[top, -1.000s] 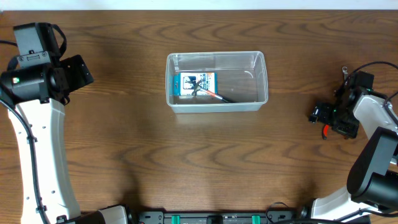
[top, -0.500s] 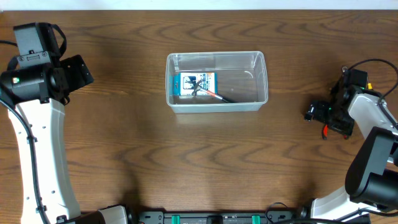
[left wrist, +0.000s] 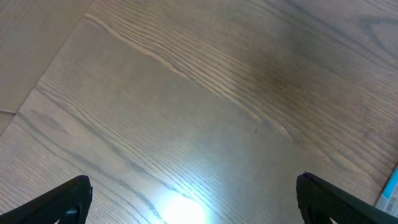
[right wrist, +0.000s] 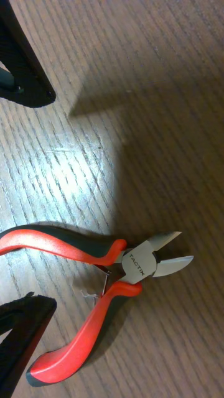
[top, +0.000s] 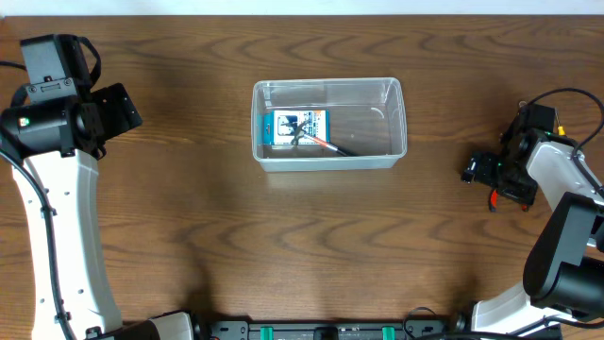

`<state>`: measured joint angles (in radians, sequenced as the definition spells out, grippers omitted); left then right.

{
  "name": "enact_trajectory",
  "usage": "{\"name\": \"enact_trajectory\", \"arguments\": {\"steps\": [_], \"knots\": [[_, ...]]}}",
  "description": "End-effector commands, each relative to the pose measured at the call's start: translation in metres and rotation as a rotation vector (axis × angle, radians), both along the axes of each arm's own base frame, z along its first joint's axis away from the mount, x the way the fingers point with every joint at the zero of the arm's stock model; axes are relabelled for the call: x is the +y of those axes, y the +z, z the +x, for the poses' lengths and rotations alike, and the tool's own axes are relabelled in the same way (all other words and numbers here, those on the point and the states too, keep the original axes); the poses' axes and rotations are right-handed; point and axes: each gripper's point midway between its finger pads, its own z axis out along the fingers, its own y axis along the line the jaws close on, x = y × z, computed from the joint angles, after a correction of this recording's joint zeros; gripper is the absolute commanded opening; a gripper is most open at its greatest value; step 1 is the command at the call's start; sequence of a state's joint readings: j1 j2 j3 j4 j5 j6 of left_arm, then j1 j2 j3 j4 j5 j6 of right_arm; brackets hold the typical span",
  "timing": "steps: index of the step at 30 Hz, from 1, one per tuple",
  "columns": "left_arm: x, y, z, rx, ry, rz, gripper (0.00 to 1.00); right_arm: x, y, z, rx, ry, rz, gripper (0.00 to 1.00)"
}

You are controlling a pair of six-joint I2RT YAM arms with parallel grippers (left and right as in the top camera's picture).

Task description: Pack container

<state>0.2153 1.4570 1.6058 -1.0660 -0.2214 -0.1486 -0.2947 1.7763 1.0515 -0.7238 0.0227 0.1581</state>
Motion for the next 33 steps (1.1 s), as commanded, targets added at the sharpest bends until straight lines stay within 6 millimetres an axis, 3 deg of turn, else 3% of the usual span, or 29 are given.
{"name": "enact_trajectory", "arguments": {"steps": [1, 14, 33], "knots": [[0.004, 0.001, -0.001, 0.009, 0.001, 0.023, 0.98, 0.002, -0.005, -0.002, 0.014, -0.013, 0.001, 0.99], [0.004, 0.001, -0.001, 0.009, 0.001, 0.023, 0.98, 0.007, -0.016, -0.011, 0.022, -0.014, 0.022, 0.99], [0.004, 0.001, -0.001, 0.009, 0.001, 0.023, 0.98, 0.000, -0.015, -0.002, -0.019, -0.026, 0.010, 0.99]]}}
